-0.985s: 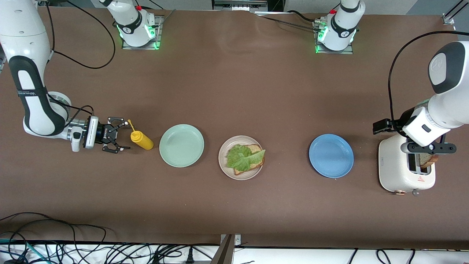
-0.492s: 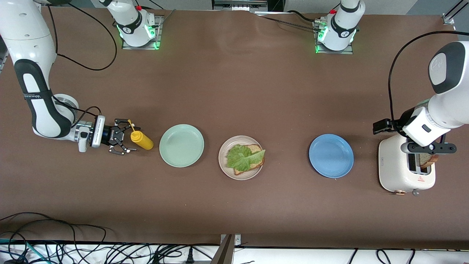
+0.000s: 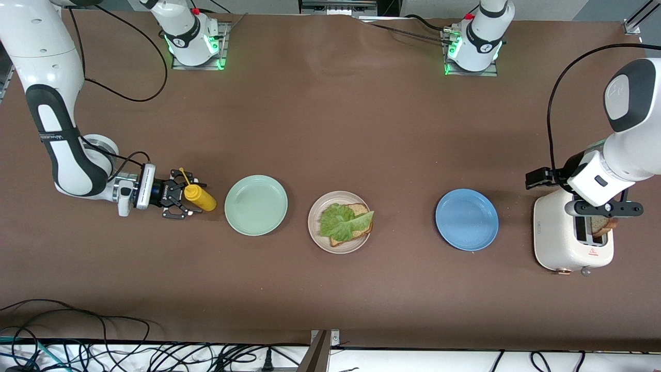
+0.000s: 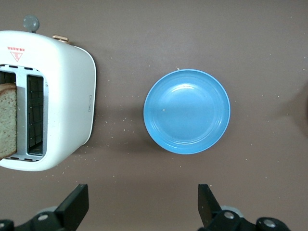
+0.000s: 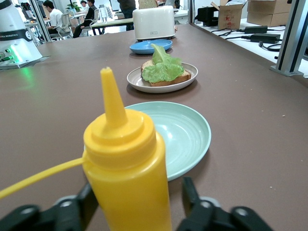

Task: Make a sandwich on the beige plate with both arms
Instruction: 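Close the right gripper around the yellow mustard bottle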

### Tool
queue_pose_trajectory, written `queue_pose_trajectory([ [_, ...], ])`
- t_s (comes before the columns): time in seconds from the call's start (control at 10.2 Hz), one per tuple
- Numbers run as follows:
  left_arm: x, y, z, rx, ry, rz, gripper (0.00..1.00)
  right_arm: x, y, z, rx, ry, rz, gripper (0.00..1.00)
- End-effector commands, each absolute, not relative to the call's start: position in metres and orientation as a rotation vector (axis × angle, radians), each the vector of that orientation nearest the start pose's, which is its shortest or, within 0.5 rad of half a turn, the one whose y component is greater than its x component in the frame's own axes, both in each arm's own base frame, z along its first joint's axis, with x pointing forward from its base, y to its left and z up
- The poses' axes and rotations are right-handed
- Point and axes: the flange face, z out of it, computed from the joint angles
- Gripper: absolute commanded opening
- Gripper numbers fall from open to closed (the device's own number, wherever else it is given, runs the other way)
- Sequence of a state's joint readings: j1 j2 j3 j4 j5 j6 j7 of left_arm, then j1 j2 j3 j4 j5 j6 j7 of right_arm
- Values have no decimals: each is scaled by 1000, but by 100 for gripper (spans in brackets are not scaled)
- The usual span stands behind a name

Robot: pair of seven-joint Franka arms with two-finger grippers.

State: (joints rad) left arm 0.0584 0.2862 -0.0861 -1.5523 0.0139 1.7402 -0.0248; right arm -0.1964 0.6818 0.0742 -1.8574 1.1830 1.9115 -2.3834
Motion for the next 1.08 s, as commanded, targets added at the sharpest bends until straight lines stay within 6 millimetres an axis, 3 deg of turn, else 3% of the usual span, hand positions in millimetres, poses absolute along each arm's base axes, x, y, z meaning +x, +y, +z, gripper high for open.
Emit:
queue_pose_trajectory([
  [0.0, 635, -10, 478, -3162, 33, 166, 100, 604, -8, 146, -1610, -1411, -942, 0],
  [0.2, 635, -9, 478, -3160, 33, 166, 100, 609, -9, 155, -1621, -1411, -944, 0],
  [0.39, 635, -9, 478, -3160, 31, 166, 100, 634, -11, 175, -1657, -1521, -948, 0],
  [0.49, 635, -9, 478, -3160, 31, 166, 100, 636, -7, 180, -1700, -1491, -875, 0],
  [0.69, 635, -10, 478, -3162, 30, 166, 100, 662, 2, 216, -1801, -1532, -714, 0],
  [0.98, 635, -9, 478, -3160, 31, 166, 100, 690, 56, 262, -1986, -1605, -429, 0],
])
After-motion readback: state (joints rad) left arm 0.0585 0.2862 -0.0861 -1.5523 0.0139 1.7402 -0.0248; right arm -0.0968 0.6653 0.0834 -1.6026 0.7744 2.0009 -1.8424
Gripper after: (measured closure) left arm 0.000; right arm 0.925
